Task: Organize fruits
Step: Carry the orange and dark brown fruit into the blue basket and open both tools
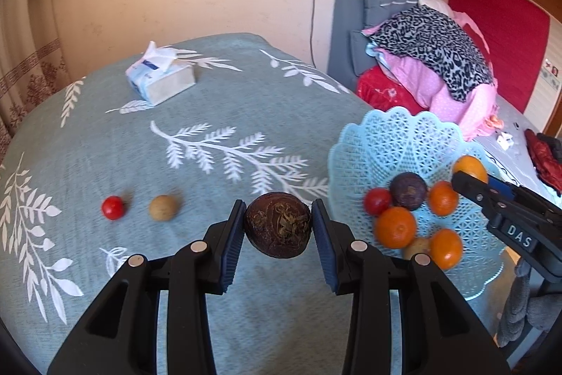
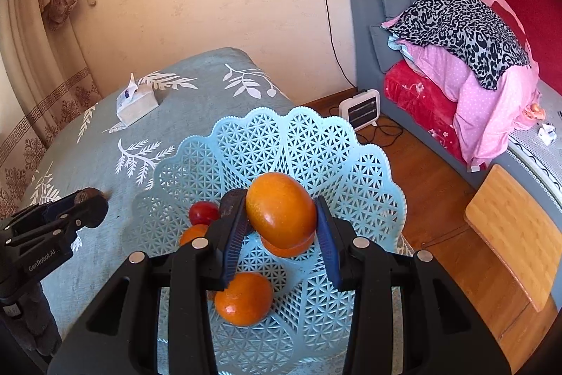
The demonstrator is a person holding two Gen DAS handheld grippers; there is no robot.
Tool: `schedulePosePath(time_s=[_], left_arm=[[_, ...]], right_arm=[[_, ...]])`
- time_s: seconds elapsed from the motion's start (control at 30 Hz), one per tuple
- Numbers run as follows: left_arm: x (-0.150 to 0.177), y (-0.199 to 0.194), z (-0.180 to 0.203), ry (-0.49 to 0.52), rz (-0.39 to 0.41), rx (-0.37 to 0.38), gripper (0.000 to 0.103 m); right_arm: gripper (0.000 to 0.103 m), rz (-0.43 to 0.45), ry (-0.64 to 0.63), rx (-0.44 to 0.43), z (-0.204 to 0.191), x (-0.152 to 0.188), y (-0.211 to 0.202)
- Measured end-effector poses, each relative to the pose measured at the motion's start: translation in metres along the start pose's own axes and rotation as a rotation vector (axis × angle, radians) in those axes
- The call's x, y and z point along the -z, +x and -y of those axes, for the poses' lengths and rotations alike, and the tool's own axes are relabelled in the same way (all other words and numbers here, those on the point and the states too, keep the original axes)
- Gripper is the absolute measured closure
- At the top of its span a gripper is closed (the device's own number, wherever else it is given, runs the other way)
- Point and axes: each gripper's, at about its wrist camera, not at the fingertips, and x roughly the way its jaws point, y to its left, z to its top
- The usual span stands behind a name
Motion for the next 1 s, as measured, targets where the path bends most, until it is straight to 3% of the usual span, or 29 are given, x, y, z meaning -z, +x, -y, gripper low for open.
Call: schedulePosePath(time_s=[0.57,0.77,0.9,1.0], left_arm=[[0.001,0.003,0.049,0.058,-0.014,0.132,0.063],[0.0,0.001,0.045,0.038,-0.004,0.121,0.057],[-0.001,-0.003,0.037,0.02,0.008,0.103,0.043],[-0.002,-0.006,0.028,-0.001,0.018,0.086,0.04]], right_arm=[[0.055,0.022,0.051,0.007,0.01,-0.003,-0.004],[0.055,0.036,0.048,0.013,0.01,-0.003,-0.008],[0.055,0.042,0.046,0.013,0.009,-0.004,-0.01],[0.055,0.051,0.053,0.015,0.009,-0.004,-0.013]])
